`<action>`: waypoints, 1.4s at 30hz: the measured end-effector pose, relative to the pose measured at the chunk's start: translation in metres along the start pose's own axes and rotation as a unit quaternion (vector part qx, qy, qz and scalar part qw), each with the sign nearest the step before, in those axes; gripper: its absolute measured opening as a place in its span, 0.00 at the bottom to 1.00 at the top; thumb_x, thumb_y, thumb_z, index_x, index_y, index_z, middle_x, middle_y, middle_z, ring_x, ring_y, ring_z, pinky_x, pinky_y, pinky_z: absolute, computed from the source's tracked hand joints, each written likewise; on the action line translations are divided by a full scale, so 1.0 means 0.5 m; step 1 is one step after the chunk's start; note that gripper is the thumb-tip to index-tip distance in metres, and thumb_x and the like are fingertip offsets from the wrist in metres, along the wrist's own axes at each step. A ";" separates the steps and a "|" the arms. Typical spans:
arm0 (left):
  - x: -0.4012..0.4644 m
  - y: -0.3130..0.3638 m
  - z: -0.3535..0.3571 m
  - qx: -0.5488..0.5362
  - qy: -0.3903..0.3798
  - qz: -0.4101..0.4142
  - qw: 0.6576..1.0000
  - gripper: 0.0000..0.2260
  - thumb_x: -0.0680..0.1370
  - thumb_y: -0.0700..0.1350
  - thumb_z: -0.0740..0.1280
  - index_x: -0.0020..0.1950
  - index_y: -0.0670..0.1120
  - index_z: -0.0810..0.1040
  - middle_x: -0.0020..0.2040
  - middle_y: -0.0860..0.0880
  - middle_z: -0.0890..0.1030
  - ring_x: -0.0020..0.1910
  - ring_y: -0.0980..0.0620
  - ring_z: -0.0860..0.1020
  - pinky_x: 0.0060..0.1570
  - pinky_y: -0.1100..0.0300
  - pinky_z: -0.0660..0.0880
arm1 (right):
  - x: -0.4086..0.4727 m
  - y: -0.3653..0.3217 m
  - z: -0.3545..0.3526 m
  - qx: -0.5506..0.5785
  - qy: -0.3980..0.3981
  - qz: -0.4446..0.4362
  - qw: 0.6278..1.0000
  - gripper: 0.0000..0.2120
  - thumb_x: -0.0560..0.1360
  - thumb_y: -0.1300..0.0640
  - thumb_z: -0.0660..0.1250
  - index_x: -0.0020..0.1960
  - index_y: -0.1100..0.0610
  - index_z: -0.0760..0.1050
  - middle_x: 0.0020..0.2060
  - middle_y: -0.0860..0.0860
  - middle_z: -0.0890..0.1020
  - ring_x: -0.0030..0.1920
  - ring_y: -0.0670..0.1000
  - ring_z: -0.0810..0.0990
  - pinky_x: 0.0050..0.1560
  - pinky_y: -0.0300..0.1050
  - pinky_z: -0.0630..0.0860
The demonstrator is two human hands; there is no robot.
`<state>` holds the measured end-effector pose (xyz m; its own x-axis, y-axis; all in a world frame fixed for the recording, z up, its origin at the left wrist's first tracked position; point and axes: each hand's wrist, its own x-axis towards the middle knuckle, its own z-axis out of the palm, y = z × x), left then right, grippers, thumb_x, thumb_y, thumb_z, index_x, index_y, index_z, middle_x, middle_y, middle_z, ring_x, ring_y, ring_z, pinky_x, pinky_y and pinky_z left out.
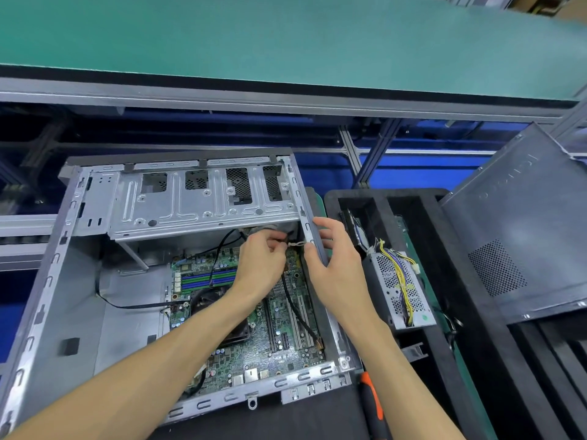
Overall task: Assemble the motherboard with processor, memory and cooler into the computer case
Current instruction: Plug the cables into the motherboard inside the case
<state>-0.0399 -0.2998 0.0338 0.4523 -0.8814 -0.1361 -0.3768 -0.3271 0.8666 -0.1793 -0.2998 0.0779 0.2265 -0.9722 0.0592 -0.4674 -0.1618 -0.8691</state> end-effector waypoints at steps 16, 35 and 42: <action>-0.006 0.003 0.014 -0.184 -0.042 -0.137 0.972 0.04 0.71 0.39 0.76 0.43 0.42 0.83 0.41 0.44 0.85 0.37 0.52 0.83 0.39 0.62 0.80 | 0.002 0.005 0.004 -0.005 0.007 0.000 1.000 0.17 0.80 0.57 0.65 0.66 0.46 0.70 0.56 0.45 0.78 0.56 0.43 0.78 0.57 0.52 0.78; 0.033 -0.033 -0.164 0.296 -0.159 0.064 0.940 0.10 0.83 0.49 0.58 0.51 0.47 0.76 0.51 0.46 0.82 0.44 0.45 0.78 0.41 0.56 0.72 | 0.003 0.008 0.000 -0.002 -0.007 0.002 1.000 0.16 0.81 0.55 0.65 0.67 0.44 0.69 0.57 0.43 0.77 0.56 0.37 0.75 0.54 0.41 0.76; 0.067 -0.132 -0.221 0.390 -0.128 -0.054 0.910 0.17 0.82 0.49 0.63 0.66 0.42 0.75 0.63 0.39 0.79 0.62 0.40 0.76 0.59 0.54 0.73 | 0.004 0.007 -0.001 -0.001 -0.007 0.005 1.000 0.16 0.81 0.55 0.65 0.67 0.44 0.69 0.57 0.43 0.77 0.55 0.37 0.76 0.55 0.44 0.78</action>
<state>0.0897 -0.2702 0.0250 0.3554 -0.8476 -0.3940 -0.8461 -0.4708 0.2498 -0.1807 -0.3021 0.0753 0.2342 -0.9712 0.0440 -0.4710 -0.1530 -0.8687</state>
